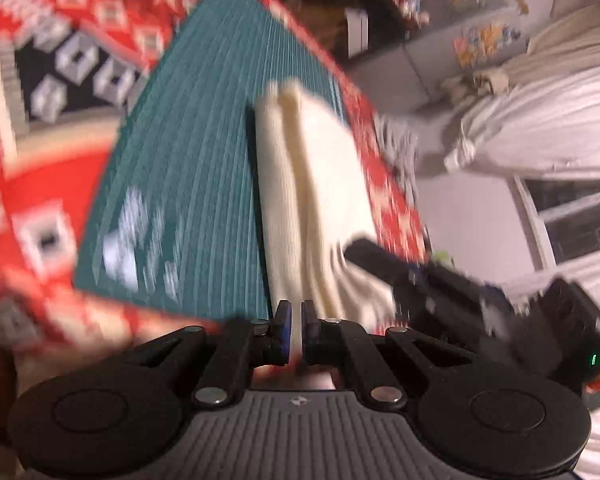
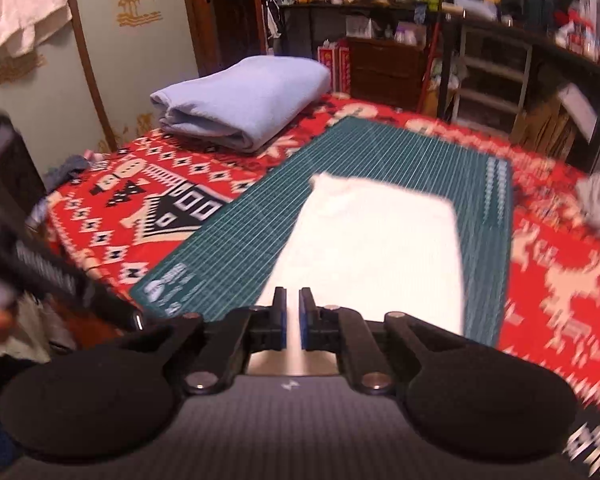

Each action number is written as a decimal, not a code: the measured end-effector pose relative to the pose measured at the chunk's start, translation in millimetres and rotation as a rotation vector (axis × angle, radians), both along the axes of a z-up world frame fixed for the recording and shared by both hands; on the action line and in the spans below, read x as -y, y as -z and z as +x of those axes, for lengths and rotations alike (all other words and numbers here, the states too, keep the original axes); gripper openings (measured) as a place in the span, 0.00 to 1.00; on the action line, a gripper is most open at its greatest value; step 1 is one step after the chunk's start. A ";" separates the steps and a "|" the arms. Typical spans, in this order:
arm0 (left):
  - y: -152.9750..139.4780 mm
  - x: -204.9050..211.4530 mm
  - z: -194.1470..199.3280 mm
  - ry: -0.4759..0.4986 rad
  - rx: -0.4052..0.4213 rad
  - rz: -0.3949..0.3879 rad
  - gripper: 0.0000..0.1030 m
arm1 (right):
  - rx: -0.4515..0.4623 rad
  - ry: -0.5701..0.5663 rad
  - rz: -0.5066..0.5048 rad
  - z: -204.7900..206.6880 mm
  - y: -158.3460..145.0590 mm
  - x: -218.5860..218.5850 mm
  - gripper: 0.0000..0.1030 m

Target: Fold clothes

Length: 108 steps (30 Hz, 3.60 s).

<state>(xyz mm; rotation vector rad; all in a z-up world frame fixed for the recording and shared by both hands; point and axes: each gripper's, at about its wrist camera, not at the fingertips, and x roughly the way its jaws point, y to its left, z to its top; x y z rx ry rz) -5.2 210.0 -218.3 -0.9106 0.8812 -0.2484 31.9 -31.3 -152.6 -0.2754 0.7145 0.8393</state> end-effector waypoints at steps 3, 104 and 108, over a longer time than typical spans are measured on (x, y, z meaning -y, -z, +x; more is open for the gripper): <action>2.8 -7.5 21.0 -0.057 0.022 0.007 0.03 | 0.020 0.014 -0.020 10.5 2.3 -10.5 0.07; -63.4 -27.5 58.5 -0.175 0.099 0.120 0.26 | -0.323 0.301 0.413 99.2 -7.2 51.5 0.16; -106.5 -77.5 82.3 -0.211 0.153 0.166 0.26 | -0.301 0.280 0.467 129.2 -42.6 -2.6 0.16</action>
